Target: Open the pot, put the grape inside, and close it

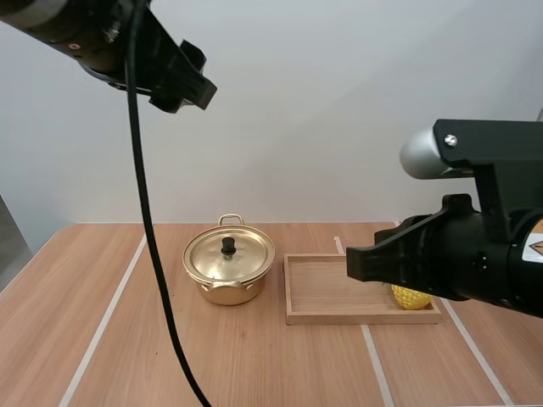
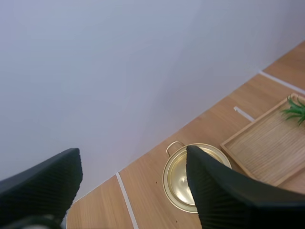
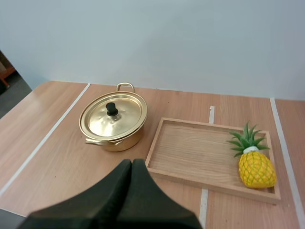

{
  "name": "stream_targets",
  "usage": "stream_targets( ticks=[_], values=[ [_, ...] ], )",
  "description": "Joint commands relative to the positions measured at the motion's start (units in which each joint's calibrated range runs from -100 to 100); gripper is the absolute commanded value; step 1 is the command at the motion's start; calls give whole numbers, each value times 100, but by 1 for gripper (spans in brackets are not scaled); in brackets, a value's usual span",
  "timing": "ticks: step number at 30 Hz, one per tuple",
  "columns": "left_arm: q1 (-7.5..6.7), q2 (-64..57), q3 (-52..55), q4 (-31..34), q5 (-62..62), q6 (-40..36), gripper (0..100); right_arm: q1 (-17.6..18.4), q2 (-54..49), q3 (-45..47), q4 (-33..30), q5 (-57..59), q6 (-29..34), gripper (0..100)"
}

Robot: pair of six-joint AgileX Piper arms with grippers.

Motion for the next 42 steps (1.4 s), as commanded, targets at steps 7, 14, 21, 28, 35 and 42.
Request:
stream_targets(
  ticks=[7, 14, 21, 28, 35, 42],
  values=[
    [-15, -1150, -32, 24, 0, -400, 37, -23, -27, -92, -764, -1669, 414, 0],
    [195, -1852, 88, 13, 0, -461, 0, -23, -27, -92, -1643, -2354, 495, 0],
    [261, -2855, 1102, 17, -1617, -608, 0, -416, -230, -92, -1847, -2612, 614, 0],
    [261, -3715, 2638, 42, -3410, -1371, 0, -601, -1040, 108, -1847, -4014, 598, 0],
    [261, -4291, 4088, 65, -5072, -1777, 0, -601, -1040, 501, -1973, -4665, 598, 0],
    [300, -4385, 5381, 65, -6633, -2070, 0, -601, -1040, 1481, -1999, -6265, 598, 0]
  ],
)
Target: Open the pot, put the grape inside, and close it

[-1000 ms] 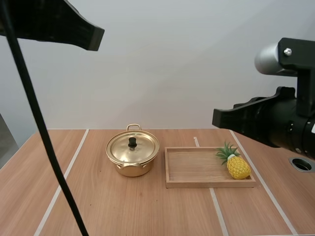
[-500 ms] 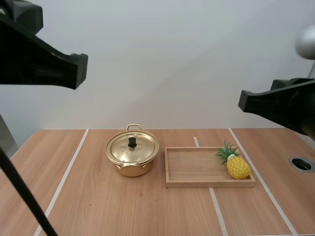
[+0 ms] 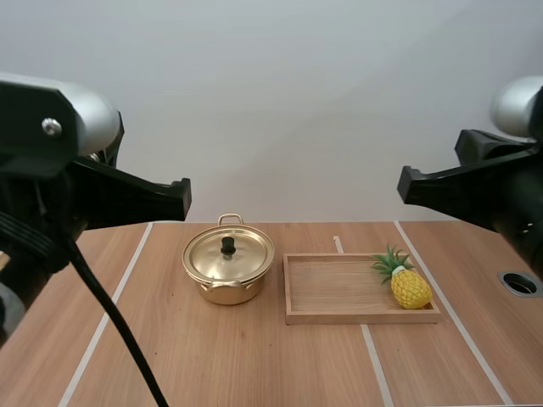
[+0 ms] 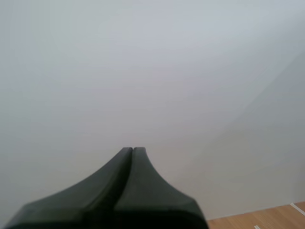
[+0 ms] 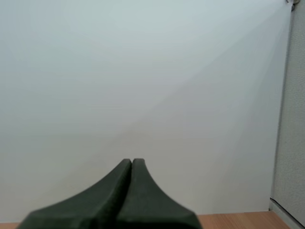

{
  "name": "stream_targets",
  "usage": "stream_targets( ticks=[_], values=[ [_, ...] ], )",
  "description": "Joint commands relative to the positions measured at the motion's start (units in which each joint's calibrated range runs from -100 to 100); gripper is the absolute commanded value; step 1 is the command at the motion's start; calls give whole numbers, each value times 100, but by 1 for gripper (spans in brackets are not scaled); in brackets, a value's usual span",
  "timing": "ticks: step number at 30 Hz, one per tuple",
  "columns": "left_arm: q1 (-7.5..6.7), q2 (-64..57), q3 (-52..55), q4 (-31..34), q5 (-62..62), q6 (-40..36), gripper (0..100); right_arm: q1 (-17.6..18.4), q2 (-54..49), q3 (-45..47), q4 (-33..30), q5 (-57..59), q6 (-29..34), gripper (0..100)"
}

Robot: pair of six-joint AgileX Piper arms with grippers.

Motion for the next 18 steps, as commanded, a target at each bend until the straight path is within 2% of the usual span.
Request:
stream_targets(
  ticks=[1, 6, 11, 18],
  values=[
    [80, -31, 496, 43, -918, -274, 0, -23, -38, 461, -80, -1003, 16, 0],
    [322, -31, 1003, 43, -1716, -626, 0, -23, -38, 1121, -80, -1960, 16, 0],
    [335, -329, 1340, 43, -1886, -716, 0, -33, -38, 1337, -80, -1945, 16, 0],
    [293, -376, 1841, 43, -2180, -725, 0, -247, -38, 1337, -80, -1522, 16, 0]
  ],
)
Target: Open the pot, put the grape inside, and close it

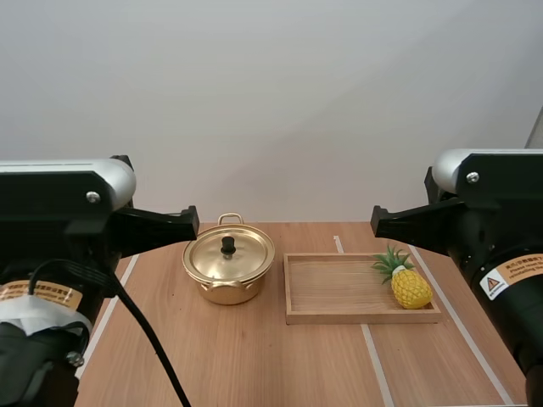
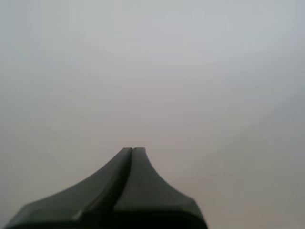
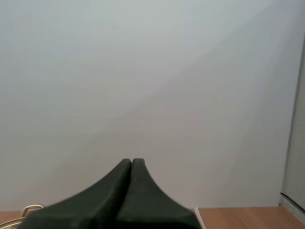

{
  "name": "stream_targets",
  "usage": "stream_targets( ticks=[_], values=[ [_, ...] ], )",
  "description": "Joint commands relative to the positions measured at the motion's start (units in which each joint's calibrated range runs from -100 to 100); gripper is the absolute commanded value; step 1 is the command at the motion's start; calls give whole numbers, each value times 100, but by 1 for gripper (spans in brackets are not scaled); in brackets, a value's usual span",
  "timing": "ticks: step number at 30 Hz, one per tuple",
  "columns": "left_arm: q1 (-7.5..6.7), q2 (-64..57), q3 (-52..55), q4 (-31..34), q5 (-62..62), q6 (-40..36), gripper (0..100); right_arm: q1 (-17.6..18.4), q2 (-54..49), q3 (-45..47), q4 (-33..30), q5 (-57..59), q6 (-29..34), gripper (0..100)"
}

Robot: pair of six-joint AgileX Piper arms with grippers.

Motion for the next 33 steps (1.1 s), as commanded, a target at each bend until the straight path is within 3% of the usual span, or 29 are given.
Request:
stream_targets(
  ticks=[1, 7, 17, 28, 33],
  values=[
    [-31, -31, 226, 43, -252, -54, 0, -77, -38, 20, -69, 102, 16, 0],
    [-31, -31, 770, 43, -675, 223, 0, -95, -38, 642, -192, -95, 16, 0],
    [-31, -31, 2327, 43, -2124, 246, 0, -95, -38, 2663, -204, -2119, 16, 0],
    [-58, -31, 2362, 2, -179, 246, 0, -95, -38, 2663, 851, 198, 58, 0],
    [-58, -31, 2362, -31, 373, 163, 0, -126, -38, 2663, 901, 252, -23, 0]
  ],
)
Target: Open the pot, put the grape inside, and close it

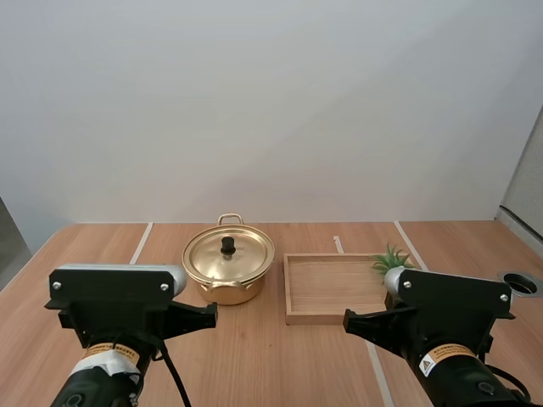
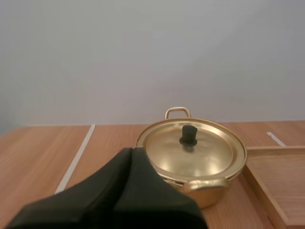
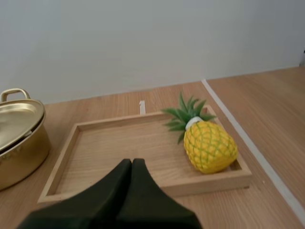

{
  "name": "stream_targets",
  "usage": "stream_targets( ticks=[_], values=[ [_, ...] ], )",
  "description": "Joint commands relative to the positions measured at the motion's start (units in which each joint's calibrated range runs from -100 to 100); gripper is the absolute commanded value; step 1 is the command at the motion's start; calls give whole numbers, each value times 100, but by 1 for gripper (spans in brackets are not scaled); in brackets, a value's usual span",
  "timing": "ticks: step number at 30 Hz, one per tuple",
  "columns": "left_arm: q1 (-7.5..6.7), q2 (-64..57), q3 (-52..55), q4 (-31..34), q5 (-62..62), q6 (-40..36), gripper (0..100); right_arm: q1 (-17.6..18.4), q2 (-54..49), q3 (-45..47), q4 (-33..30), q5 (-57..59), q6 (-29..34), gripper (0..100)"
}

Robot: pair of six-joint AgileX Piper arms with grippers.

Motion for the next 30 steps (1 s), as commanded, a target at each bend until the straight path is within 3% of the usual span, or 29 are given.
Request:
stream_targets(
  ticks=[1, 6, 30],
  values=[
    [-9, -26, 13, -31, 398, -64, 0, -35, -27, 0, 62, 80, -167, 0],
    [-9, -26, 13, -43, 789, -115, 0, -35, -27, 0, 315, 190, -564, 0],
    [-9, -26, 13, -5, 665, -152, 0, -101, -27, 0, 462, 231, -561, 0]
  ],
)
